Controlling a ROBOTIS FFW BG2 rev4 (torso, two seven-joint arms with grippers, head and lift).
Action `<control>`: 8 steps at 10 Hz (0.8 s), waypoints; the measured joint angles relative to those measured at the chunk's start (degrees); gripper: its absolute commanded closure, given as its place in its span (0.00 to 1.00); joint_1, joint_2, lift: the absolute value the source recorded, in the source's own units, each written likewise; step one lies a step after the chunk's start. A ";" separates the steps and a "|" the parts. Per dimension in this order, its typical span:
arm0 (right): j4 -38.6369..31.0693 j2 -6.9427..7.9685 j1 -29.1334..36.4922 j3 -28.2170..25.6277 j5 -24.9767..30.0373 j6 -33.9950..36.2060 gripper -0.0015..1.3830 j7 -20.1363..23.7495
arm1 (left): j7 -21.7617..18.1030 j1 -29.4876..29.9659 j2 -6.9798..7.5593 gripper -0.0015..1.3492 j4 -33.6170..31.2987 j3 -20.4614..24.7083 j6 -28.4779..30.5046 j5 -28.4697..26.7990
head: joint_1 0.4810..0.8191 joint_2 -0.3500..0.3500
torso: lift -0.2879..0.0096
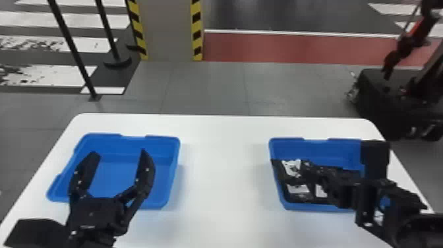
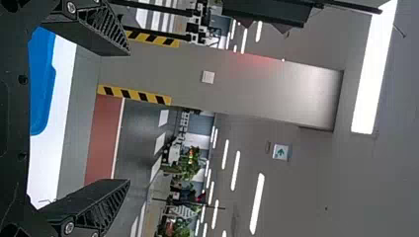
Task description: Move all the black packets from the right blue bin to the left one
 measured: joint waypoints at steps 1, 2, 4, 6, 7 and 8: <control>-4.60 -0.02 2.04 -1.37 0.01 0.20 0.81 -0.59 | 0.00 -0.04 0.00 0.08 0.00 -0.02 -0.18 0.50 | 0.63 0.46 | 0.60; -7.80 -0.09 3.12 -2.08 -1.80 -0.09 0.81 -0.52 | 0.00 -0.22 0.00 0.08 0.00 -0.32 -0.21 1.07 | 0.63 0.46 | 0.60; -11.52 -0.17 2.87 -1.91 -6.83 -0.54 0.81 2.52 | 0.00 -0.55 0.00 0.07 0.00 -1.57 0.38 5.36 | 0.63 0.50 | 0.60; -4.27 -0.18 -2.90 -0.63 -11.05 -2.60 0.81 13.60 | -0.06 -0.97 0.00 0.07 0.00 -4.60 0.32 15.48 | 0.63 0.57 | 0.60; 4.21 -0.19 -7.74 0.68 -12.75 -4.80 0.81 19.04 | -0.24 -1.56 0.03 0.07 -0.54 -7.30 -0.12 21.64 | 0.63 0.58 | 0.60; 9.34 -0.19 -10.94 3.00 -14.21 -6.47 0.81 20.50 | -0.33 -2.21 0.59 0.07 -2.39 -10.38 0.23 28.66 | 0.63 0.58 | 0.60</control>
